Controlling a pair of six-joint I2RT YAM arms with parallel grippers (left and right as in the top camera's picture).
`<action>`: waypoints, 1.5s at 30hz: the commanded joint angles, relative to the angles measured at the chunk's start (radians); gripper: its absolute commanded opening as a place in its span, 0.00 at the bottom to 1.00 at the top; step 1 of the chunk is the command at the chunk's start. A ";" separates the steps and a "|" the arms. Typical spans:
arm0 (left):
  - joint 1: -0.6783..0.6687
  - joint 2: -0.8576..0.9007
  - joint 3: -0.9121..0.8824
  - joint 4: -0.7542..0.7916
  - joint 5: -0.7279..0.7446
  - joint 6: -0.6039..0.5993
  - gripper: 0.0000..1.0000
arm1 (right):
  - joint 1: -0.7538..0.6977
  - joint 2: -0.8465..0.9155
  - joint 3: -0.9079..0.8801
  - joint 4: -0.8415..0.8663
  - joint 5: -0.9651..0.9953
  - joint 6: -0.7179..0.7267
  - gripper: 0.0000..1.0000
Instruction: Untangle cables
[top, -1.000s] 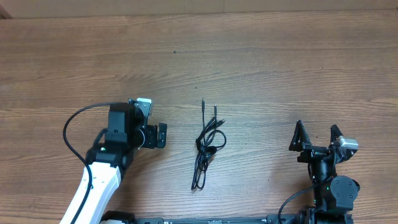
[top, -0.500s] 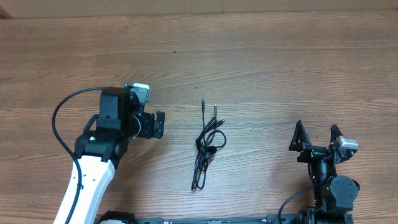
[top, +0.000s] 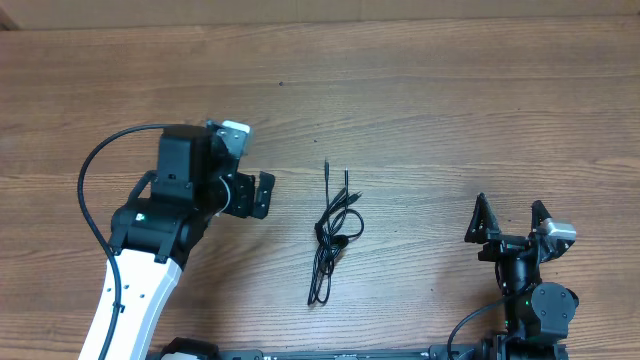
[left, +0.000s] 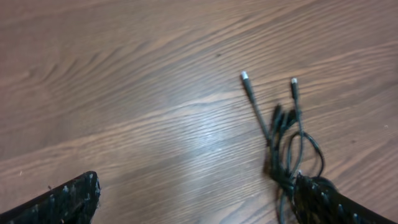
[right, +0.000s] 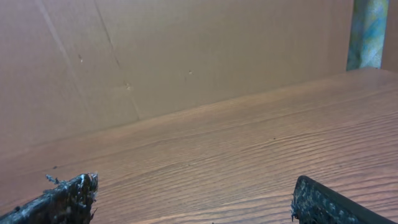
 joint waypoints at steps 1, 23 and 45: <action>-0.047 0.002 0.048 -0.008 -0.012 0.031 1.00 | 0.006 -0.009 -0.010 0.002 0.006 0.000 1.00; -0.085 0.002 0.052 -0.097 -0.029 0.030 1.00 | 0.006 -0.009 -0.010 0.002 0.006 0.000 1.00; -0.085 0.066 0.051 -0.204 -0.040 -0.035 1.00 | 0.006 -0.009 -0.010 0.108 -0.236 0.048 1.00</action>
